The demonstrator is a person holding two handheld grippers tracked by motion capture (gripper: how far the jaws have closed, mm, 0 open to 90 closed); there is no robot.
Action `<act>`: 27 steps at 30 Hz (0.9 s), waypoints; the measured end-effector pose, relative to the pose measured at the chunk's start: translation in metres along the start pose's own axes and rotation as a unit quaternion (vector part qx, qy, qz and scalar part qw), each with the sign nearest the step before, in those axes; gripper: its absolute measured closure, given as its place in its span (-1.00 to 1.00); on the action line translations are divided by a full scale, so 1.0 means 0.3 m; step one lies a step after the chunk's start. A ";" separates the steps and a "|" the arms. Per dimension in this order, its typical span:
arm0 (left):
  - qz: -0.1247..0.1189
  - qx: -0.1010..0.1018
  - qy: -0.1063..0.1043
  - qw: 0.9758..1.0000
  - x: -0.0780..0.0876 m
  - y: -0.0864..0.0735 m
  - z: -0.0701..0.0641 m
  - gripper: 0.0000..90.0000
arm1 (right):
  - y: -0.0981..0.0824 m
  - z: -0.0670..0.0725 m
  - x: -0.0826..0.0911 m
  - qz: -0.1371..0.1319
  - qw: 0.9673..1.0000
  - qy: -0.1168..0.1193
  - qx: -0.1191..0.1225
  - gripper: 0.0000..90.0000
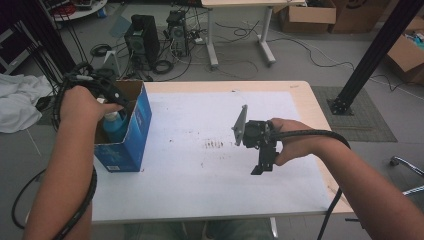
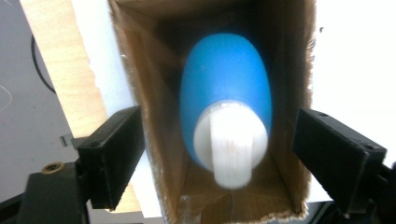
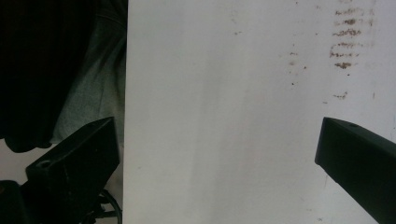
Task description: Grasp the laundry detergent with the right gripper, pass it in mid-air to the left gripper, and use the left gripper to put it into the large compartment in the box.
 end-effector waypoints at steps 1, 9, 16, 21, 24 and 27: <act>-0.001 -0.002 0.002 1.000 0.010 -0.002 0.000 -0.64 | -0.003 0.000 0.000 0.001 1.000 -0.001 -0.001 -1.00; -0.014 -0.011 0.008 1.000 0.089 -0.002 0.003 -0.66 | -0.012 0.000 0.007 0.000 1.000 -0.002 -0.004 -1.00; -0.013 -0.027 0.012 0.999 0.135 0.000 -0.025 -0.83 | -0.012 -0.002 0.011 -0.001 1.000 -0.003 -0.004 -1.00; -0.021 -0.040 0.016 0.999 0.170 0.009 -0.047 -0.86 | -0.009 -0.002 0.013 -0.001 1.000 -0.002 -0.004 -1.00; -0.027 -0.050 0.015 0.998 0.187 0.015 -0.063 -0.89 | -0.009 -0.002 0.014 0.000 1.000 -0.001 -0.005 -1.00; -0.029 -0.058 0.015 0.998 0.198 0.020 -0.079 -0.93 | -0.009 -0.004 0.012 0.001 1.000 0.000 -0.006 -1.00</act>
Point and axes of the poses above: each handheld gripper's, and its own axes: x roughly backward along the jaws, y roughly out of its top, z roughly to its left, the point moved 9 cm from there along -x, roughly forward along the jaws, and after that the axes turned 3 degrees about x, right-handed, at the moved point
